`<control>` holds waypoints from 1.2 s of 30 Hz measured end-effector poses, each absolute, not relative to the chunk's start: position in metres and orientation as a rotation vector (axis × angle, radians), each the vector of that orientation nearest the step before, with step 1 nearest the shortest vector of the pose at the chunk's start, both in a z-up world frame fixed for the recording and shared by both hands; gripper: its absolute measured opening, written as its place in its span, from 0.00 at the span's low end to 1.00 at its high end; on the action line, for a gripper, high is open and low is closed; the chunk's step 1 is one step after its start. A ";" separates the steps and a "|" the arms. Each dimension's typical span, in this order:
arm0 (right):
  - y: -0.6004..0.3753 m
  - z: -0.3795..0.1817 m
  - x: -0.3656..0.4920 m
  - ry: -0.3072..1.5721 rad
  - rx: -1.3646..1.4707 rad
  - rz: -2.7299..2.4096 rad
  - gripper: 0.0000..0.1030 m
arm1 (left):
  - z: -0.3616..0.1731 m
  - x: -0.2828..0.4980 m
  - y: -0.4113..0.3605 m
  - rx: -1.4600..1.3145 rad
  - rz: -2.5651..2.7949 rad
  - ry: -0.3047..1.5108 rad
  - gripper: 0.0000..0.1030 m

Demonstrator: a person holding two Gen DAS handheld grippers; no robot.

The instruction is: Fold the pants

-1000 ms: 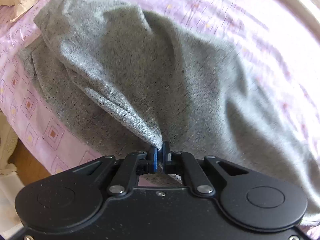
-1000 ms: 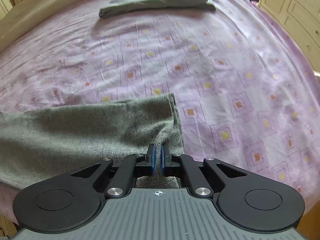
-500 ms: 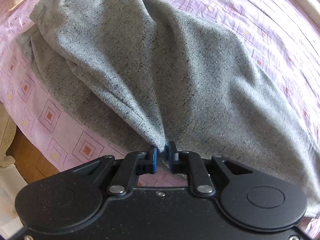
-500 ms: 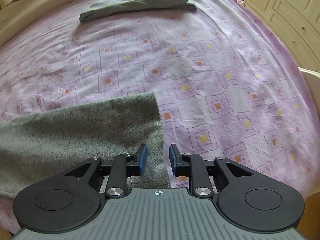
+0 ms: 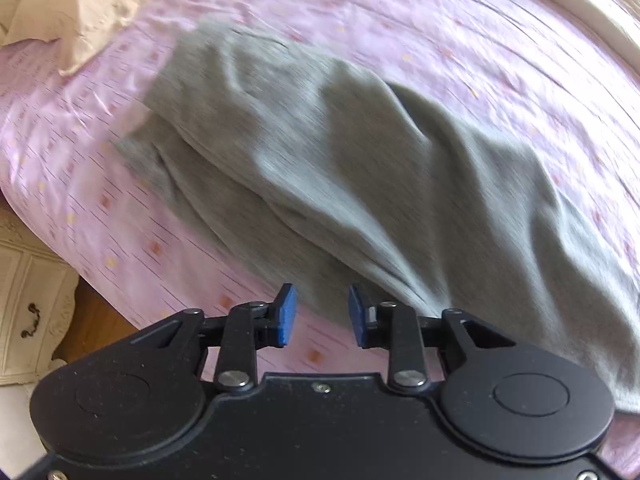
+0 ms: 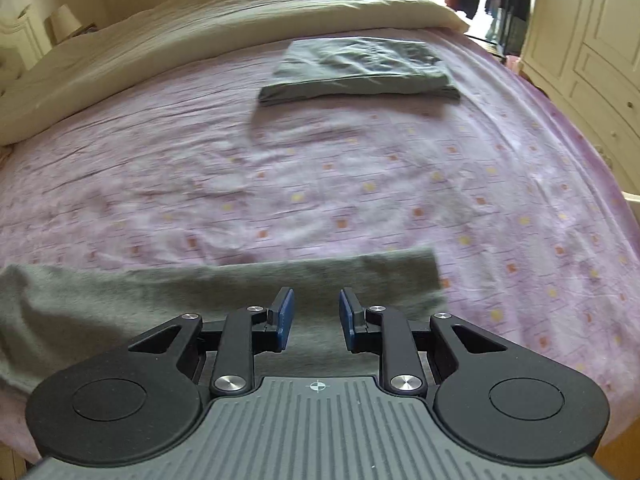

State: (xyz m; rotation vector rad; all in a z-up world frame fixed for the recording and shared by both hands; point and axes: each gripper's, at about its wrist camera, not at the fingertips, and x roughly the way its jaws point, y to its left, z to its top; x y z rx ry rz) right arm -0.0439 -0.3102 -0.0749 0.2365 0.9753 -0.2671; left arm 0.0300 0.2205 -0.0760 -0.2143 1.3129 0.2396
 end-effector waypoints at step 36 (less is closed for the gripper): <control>0.196 -0.134 0.050 1.126 -0.504 0.509 0.30 | -0.105 0.190 0.339 0.028 -0.131 1.379 0.01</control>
